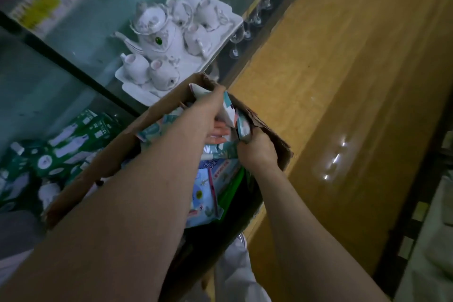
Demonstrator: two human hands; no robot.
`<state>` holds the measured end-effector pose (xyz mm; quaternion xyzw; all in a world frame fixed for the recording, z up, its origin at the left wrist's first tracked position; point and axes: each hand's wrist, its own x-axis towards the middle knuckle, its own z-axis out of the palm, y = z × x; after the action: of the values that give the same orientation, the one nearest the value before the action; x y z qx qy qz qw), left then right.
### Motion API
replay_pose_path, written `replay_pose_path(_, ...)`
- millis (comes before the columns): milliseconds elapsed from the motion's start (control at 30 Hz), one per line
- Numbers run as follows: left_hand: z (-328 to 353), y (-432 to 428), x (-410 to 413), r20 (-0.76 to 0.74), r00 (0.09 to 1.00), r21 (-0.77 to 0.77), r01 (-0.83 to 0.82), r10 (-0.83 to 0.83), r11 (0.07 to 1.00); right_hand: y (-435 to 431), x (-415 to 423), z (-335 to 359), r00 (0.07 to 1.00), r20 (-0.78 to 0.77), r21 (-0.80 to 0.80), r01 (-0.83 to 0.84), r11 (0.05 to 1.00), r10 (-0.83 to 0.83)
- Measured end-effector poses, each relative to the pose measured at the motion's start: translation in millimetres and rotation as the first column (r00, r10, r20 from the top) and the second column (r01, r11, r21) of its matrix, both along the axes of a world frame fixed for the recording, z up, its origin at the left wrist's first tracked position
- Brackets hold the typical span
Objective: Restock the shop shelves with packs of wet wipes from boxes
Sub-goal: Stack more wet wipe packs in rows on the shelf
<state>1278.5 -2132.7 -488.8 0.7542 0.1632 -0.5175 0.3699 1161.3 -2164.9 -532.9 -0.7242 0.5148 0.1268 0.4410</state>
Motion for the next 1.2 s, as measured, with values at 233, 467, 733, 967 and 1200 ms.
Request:
replay_pose_path(233,-1.4,3.6,-14.6,0.007,0.996,-0.148,-0.090,0.092,0.985,-1.9,-7.0,1.7,0.999,0.037,-0.024,0.008,1.000,-0.007)
replay_pose_path(467,20.9,54.6,-59.7,-0.027,0.962,-0.258,-0.270,0.272,0.928,27.9,-33.5,42.4,0.980,0.185,-0.040,0.087,0.995,-0.078)
replay_pose_path(733,66.9,120.0,-113.8,-0.025,0.980,-0.361,-0.191,0.195,0.913,90.3,-82.9,116.6,0.898,0.400,-0.155,0.262,0.952,-0.182)
replay_pose_path(967,134.8,144.9,-178.6,-0.008,0.998,-0.511,0.053,-0.067,0.858,144.2,-155.9,178.4,0.784,0.525,-0.267,0.522,0.810,-0.332)
replay_pose_path(1200,193.0,144.3,-288.3,0.050,0.941,-0.642,0.287,-0.334,0.711,171.0,-264.2,227.8,0.701,0.593,-0.431,0.692,0.579,-0.396)
